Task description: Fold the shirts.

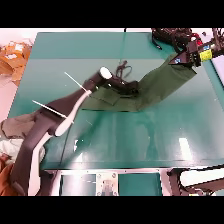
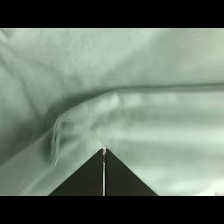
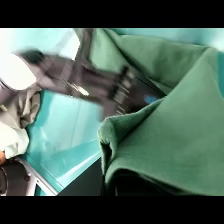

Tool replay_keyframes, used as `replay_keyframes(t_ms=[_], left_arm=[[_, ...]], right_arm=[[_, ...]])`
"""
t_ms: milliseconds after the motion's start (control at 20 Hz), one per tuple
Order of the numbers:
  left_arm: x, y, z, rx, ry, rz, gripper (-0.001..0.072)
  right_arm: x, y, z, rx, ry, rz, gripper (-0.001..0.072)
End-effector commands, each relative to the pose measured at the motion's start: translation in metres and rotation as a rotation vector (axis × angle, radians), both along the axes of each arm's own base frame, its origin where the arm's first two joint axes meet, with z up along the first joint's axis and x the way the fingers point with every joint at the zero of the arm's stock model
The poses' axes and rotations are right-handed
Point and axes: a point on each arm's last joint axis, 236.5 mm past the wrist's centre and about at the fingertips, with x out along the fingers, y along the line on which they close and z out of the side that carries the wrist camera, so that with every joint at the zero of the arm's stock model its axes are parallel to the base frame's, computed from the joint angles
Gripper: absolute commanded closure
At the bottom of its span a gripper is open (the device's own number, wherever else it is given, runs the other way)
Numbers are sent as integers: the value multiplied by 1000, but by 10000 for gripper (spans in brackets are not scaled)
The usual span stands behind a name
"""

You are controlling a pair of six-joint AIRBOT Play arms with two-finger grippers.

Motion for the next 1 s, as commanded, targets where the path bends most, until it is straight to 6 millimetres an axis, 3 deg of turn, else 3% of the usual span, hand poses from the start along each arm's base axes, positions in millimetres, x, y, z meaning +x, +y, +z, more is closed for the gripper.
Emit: replay_keyframes(t_ms=[0, 150, 300, 400, 600, 650, 700, 750, 850, 950], left_arm=[[3, 76, 52, 27, 10, -76, 686], [28, 162, 109, 64, -72, 9, 685], [39, 234, 159, 66, -133, 106, 685], [40, 272, 177, 75, -152, 153, 685], [37, 317, 177, 104, -157, 162, 685], [36, 323, 176, 108, -156, 159, 685], [36, 327, 176, 112, -166, 154, 685], [36, 328, 175, 115, -167, 153, 685], [36, 330, 176, 117, -179, 145, 685], [36, 330, 176, 118, -184, 143, 685]], right_arm=[[4, 20, 1, 13, 7, -4, 695], [4, 69, -8, 38, 35, 20, 695], [5, 142, -22, 73, 42, 37, 695], [10, 198, -39, 105, 26, 12, 695], [15, 323, -101, 152, -28, -19, 679], [12, 357, -121, 167, -39, -33, 617], [9, 383, -140, 171, -56, -45, 433], [4, 401, -157, 166, -66, -47, 171], [1, 401, -167, 141, -62, -32, 154], [15, 361, -158, 98, -43, -20, 155]])
